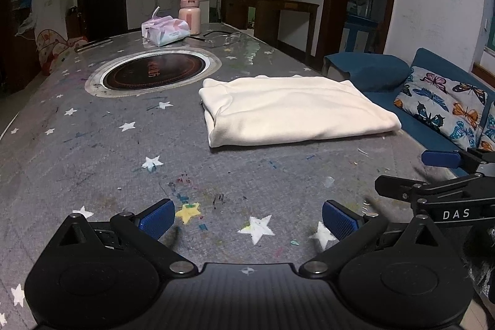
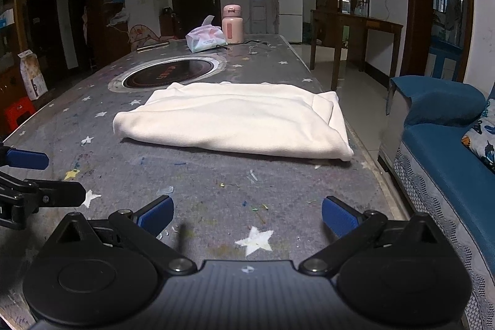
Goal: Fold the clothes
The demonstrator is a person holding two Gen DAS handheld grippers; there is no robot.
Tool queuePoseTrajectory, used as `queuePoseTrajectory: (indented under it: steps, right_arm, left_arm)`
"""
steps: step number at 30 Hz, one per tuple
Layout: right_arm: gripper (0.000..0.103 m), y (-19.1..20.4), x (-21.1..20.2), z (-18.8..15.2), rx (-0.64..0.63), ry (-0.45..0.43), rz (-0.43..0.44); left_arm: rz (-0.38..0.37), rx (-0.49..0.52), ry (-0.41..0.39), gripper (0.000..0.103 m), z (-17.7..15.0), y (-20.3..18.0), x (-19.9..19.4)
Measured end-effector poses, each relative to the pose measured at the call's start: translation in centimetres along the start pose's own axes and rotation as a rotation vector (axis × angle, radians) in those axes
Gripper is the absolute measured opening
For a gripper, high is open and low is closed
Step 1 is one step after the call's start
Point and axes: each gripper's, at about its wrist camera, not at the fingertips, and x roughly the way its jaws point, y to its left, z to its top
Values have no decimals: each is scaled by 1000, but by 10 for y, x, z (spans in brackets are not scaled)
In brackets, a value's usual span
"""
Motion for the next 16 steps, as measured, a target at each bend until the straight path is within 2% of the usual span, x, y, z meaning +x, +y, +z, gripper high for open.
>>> queuePoseTrajectory:
  steps: [16]
  right_arm:
    - [103, 2, -4, -3, -4, -7, 5]
  left_arm:
    - [1, 1, -8, 103, 0, -4, -2]
